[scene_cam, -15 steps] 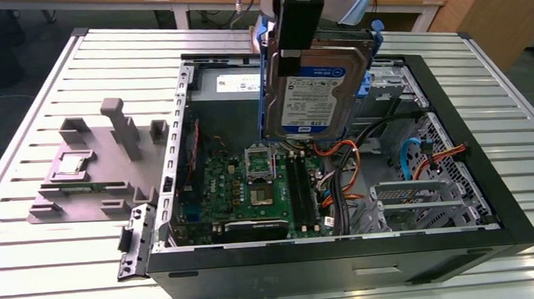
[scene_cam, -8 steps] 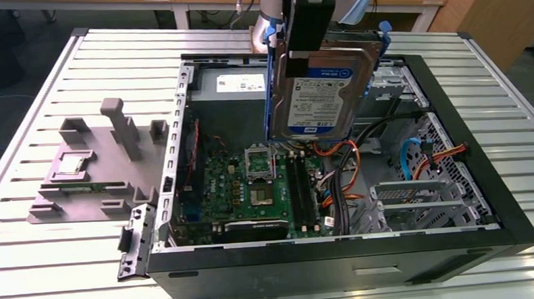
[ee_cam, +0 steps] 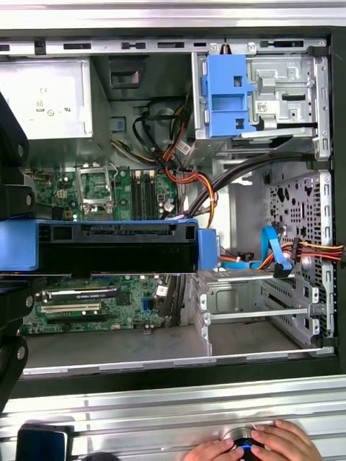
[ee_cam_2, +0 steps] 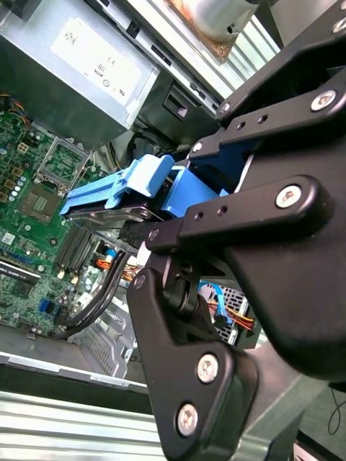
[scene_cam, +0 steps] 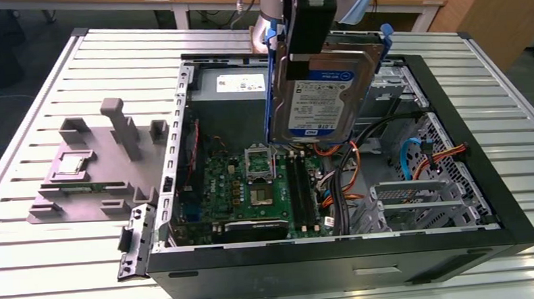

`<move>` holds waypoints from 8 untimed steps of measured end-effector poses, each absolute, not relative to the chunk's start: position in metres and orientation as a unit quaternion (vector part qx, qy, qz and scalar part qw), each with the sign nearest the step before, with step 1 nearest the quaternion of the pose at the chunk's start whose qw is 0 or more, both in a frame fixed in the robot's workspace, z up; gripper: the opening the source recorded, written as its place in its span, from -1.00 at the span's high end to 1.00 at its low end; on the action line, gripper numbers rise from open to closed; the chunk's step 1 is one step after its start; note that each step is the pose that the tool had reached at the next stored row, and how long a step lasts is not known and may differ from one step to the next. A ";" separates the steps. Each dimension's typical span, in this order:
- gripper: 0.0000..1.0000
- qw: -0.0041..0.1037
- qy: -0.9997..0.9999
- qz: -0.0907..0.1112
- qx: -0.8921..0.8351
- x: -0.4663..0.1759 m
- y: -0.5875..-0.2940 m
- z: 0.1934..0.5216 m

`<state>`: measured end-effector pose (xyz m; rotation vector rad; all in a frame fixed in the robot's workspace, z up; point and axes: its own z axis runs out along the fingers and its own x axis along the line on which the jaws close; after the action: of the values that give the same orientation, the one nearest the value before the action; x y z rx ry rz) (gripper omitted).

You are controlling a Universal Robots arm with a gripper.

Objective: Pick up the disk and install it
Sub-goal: 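Insert the disk into the insertion slot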

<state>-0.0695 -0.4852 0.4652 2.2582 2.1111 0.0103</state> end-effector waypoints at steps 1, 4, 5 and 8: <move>0.26 0.025 0.683 0.003 0.730 -0.070 -0.485 0.465; 0.26 0.025 0.683 0.003 0.730 -0.069 -0.485 0.465; 0.26 0.025 0.683 0.003 0.730 -0.069 -0.485 0.465; 0.26 0.025 0.683 0.003 0.730 -0.069 -0.487 0.465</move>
<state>-0.0694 -0.4868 0.4652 2.2574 2.1109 0.0095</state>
